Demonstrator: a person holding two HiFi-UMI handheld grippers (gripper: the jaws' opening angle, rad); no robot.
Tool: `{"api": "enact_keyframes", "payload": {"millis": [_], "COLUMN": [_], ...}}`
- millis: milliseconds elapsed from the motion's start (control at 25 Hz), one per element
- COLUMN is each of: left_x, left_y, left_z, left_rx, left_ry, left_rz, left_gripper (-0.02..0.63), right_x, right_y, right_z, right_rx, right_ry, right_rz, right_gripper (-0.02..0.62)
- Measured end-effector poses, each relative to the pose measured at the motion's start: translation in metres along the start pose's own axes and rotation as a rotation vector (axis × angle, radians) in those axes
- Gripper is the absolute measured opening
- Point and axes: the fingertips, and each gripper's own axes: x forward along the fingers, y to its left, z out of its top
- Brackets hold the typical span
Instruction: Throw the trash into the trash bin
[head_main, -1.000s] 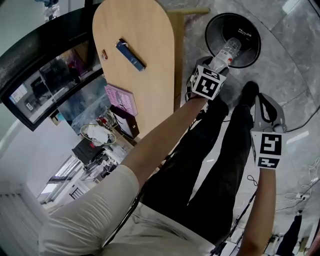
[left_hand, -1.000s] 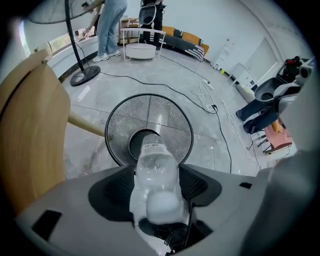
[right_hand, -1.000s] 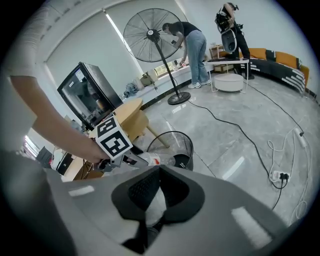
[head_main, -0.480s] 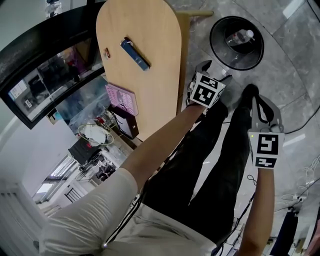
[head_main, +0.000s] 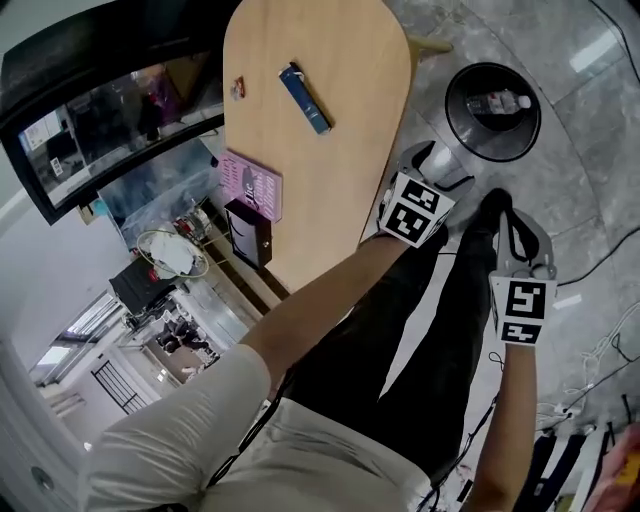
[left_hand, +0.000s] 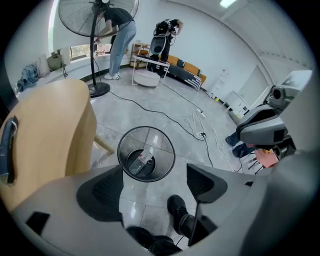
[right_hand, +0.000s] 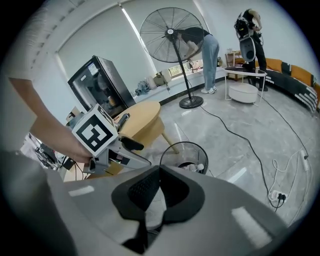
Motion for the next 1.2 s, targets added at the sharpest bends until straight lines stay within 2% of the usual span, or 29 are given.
{"api": "enact_keyframes", "payload": {"millis": [160, 520, 880, 1200], "left_x": [-0.028, -0.092, -0.139, -0.156], "left_y": [0.007, 0.047, 0.109, 0.179], "left_z": [0.007, 0.004, 0.002, -0.009], "left_rx": [-0.020, -0.115, -0.249, -0.384], "left_ry": [-0.035, -0.052, -0.106, -0.112], "left_rz": [0.008, 0.078, 0.174, 0.282], "left_gripper": [0.380, 0.380, 0.380, 0.380], "right_x": [-0.001, 0.003, 0.022, 0.046], "right_y": [0.019, 0.055, 0.095, 0.115], "right_z": [0.016, 0.052, 0.092, 0.111], "right_rx": [-0.043, -0.126, -0.227, -0.261], "right_ry": [0.004, 0.018, 0.035, 0.037], "right_rz": [0.019, 0.065, 0.131, 0.163], "right_gripper": [0.011, 0.011, 0.011, 0.011]}}
